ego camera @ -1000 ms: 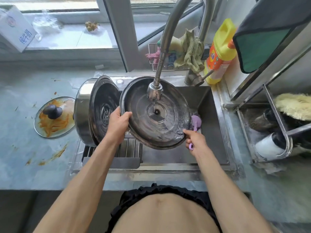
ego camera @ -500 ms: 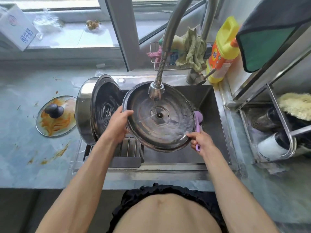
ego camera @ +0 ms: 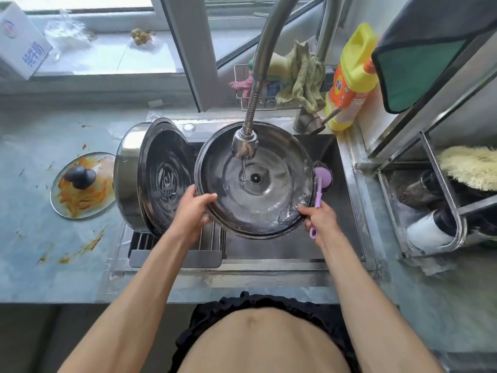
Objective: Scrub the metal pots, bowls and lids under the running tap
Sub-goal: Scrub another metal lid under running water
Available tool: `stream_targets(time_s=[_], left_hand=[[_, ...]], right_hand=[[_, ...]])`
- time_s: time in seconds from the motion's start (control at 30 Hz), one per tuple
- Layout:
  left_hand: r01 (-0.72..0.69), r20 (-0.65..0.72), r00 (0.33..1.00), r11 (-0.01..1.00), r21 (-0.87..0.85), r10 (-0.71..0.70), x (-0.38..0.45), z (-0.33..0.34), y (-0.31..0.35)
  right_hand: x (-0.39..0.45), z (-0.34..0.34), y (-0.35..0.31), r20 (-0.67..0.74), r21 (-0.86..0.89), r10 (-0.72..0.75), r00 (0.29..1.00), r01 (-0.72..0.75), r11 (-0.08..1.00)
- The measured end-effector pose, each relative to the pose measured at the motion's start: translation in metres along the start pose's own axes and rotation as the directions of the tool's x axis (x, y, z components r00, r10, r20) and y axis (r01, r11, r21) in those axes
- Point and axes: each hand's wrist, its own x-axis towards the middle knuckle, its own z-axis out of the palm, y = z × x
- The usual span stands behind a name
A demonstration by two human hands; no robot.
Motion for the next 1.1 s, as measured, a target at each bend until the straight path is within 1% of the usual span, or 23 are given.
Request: stream_targets(time_s=[0.13, 0.23, 0.33, 0.43, 0.57, 0.7, 0.8, 0.87, 0.97, 1.1], left_hand=[[0.032, -0.032, 0.999, 0.995, 0.095, -0.029, 0.013, 0.007, 0.0], [0.066, -0.032, 0.997, 0.993, 0.099, -0.063, 0.017, 0.015, -0.009], [0.11, -0.037, 0.994, 0.99, 0.093, -0.107, 0.017, 0.024, -0.016], [0.155, -0.025, 0.988, 0.985, 0.082, -0.154, 0.015, 0.024, -0.02], [0.164, 0.0, 0.986, 0.983, 0.081, -0.164, 0.004, 0.018, -0.019], [0.136, 0.03, 0.99, 0.989, 0.055, -0.138, -0.011, 0.015, -0.013], [0.09, 0.008, 0.996, 0.994, 0.062, -0.091, -0.018, 0.013, -0.006], [0.047, -0.023, 0.999, 0.994, 0.099, -0.044, -0.02, 0.014, -0.001], [-0.02, -0.052, 0.998, 0.99, 0.138, 0.027, -0.02, 0.015, 0.009], [-0.173, -0.058, 0.979, 0.945, 0.277, 0.196, -0.025, 0.016, 0.023]], right_hand=[[-0.003, -0.003, -0.017, -0.068, -0.101, -0.154, 0.986, 0.147, 0.984], [-0.012, -0.006, -0.034, -0.104, -0.154, -0.252, 0.962, 0.235, 0.96], [-0.018, -0.013, -0.046, -0.111, -0.27, -0.35, 0.93, 0.31, 0.912], [-0.021, -0.019, -0.053, -0.085, -0.34, -0.384, 0.919, 0.336, 0.878], [-0.026, -0.026, -0.059, -0.049, -0.371, -0.366, 0.929, 0.324, 0.871], [-0.027, -0.031, -0.058, -0.117, -0.348, -0.334, 0.935, 0.277, 0.896], [-0.028, -0.031, -0.05, -0.116, -0.33, -0.276, 0.954, 0.225, 0.917], [-0.026, -0.029, -0.043, -0.121, -0.323, -0.238, 0.964, 0.189, 0.927], [-0.019, -0.021, -0.025, -0.114, -0.28, -0.133, 0.984, 0.097, 0.955], [-0.005, -0.009, 0.006, -0.095, -0.243, 0.028, 0.995, -0.051, 0.969]])
